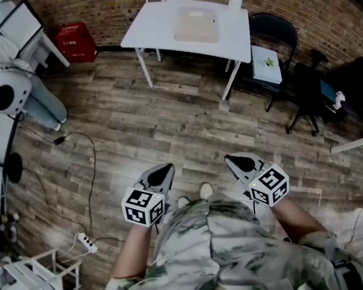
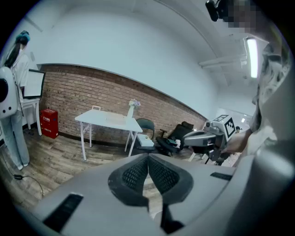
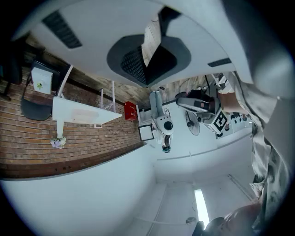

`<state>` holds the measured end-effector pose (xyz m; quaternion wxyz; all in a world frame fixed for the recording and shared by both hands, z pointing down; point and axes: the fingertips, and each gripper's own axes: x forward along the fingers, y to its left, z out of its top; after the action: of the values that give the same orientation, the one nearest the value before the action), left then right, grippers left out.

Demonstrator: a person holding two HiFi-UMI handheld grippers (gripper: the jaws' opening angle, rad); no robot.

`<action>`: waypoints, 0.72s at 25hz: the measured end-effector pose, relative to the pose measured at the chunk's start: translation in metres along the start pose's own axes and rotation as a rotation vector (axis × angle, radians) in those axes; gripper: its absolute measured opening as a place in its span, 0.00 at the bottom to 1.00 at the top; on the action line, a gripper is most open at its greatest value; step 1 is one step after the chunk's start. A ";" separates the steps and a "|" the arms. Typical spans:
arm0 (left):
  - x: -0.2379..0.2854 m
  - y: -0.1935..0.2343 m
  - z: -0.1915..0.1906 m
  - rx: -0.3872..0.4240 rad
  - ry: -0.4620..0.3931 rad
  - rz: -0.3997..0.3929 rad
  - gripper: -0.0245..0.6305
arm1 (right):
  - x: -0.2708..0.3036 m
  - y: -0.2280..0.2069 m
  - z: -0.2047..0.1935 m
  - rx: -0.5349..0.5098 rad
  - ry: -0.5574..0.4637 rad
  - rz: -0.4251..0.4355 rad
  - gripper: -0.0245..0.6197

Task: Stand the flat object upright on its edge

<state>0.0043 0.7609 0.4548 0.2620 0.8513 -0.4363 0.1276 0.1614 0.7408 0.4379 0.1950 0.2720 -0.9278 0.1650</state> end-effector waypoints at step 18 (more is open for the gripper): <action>0.144 -0.021 0.072 0.053 0.036 -0.047 0.08 | 0.005 -0.141 0.012 0.019 -0.035 0.013 0.07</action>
<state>0.1049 0.6341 0.4522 0.2504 0.8655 -0.4078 0.1483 0.2341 0.6215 0.4585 0.1750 0.2708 -0.9312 0.1702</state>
